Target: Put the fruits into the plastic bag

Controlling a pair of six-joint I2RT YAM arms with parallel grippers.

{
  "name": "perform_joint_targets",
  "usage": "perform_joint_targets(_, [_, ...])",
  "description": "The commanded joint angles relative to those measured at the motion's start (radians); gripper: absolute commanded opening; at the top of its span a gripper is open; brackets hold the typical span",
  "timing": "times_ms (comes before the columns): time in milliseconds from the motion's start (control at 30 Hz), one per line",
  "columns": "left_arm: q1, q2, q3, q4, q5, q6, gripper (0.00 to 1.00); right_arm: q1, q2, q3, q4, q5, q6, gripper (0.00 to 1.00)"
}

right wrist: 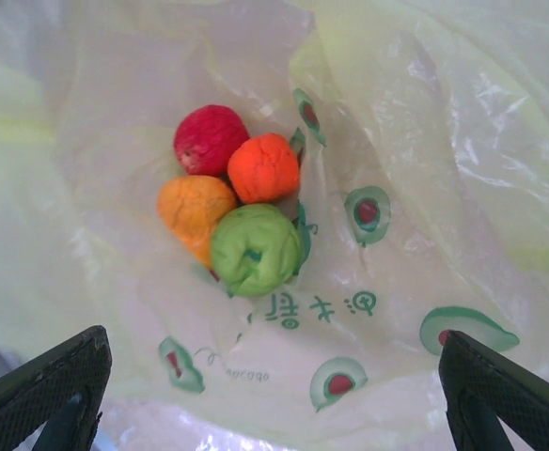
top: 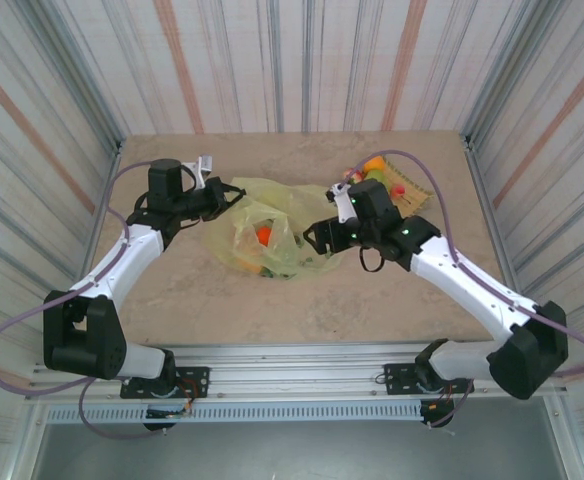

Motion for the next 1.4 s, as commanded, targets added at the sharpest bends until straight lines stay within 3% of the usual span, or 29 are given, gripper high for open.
perform_joint_targets(0, [0.008,-0.030,-0.006,0.008,0.012,0.006,0.00,-0.029,-0.067,0.072,-0.106,-0.033,-0.066,0.91])
perform_joint_targets(167, [0.009,-0.030,-0.004,0.007,0.011,0.007,0.00,-0.112,-0.130,0.102,-0.121,0.008,-0.096,0.93])
perform_joint_targets(433, [0.009,-0.030,-0.005,0.004,0.014,0.007,0.00,-0.323,-0.131,0.094,-0.032,0.160,-0.077,0.97])
perform_joint_targets(533, [0.009,-0.029,-0.005,0.003,0.013,0.006,0.00,-0.421,-0.081,0.086,0.009,0.186,-0.043,0.99])
perform_joint_targets(767, [0.009,-0.032,-0.005,0.003,0.018,0.003,0.00,-0.613,0.140,0.098,0.106,0.100,0.070,0.98])
perform_joint_targets(1067, [0.008,-0.033,-0.007,0.010,0.025,-0.006,0.00,-0.685,0.497,0.281,0.070,0.135,0.128,0.89])
perform_joint_targets(1367, [0.009,-0.040,-0.007,0.011,0.027,-0.010,0.00,-0.688,0.719,0.457,0.003,0.134,0.107,0.78])
